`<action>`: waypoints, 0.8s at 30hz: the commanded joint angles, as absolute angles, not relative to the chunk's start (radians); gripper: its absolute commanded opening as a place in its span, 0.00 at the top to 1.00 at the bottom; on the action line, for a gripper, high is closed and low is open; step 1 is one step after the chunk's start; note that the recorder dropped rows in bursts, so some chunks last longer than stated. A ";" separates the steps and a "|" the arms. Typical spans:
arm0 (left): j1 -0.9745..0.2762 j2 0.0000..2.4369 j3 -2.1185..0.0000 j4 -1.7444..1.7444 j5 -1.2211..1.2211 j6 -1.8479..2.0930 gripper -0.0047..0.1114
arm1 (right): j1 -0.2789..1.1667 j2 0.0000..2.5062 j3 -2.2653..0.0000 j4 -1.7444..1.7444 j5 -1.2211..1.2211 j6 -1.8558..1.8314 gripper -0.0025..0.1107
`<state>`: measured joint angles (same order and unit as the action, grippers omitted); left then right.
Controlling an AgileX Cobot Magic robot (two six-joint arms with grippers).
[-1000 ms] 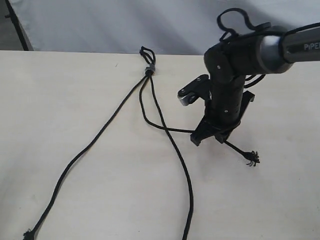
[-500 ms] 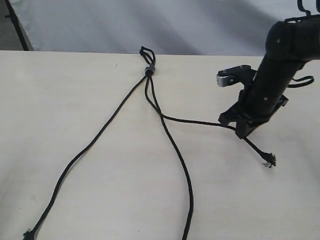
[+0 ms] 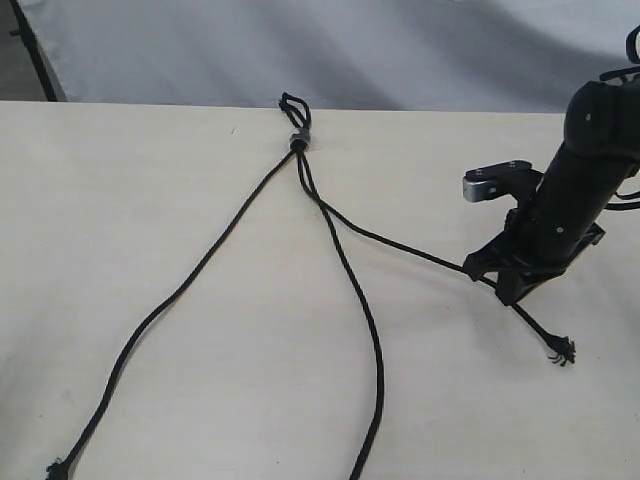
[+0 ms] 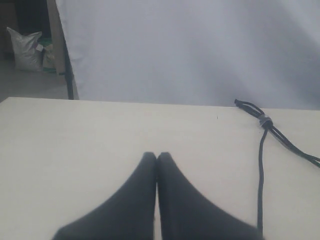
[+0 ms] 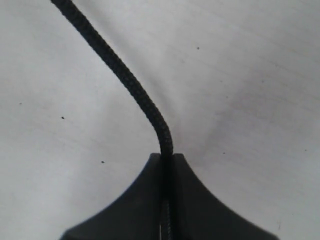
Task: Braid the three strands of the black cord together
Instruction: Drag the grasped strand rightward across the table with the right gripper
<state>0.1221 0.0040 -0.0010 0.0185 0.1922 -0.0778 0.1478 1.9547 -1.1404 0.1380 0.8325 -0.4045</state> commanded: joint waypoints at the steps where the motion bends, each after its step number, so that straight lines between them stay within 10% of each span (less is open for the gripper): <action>1: 0.124 0.000 0.000 0.015 0.187 -0.082 0.95 | 0.142 1.949 -1.137 0.140 0.819 -0.414 0.98; 24: 0.124 0.000 0.000 0.015 0.187 -0.082 0.95 | 0.142 1.763 -1.107 0.100 0.625 -0.427 0.98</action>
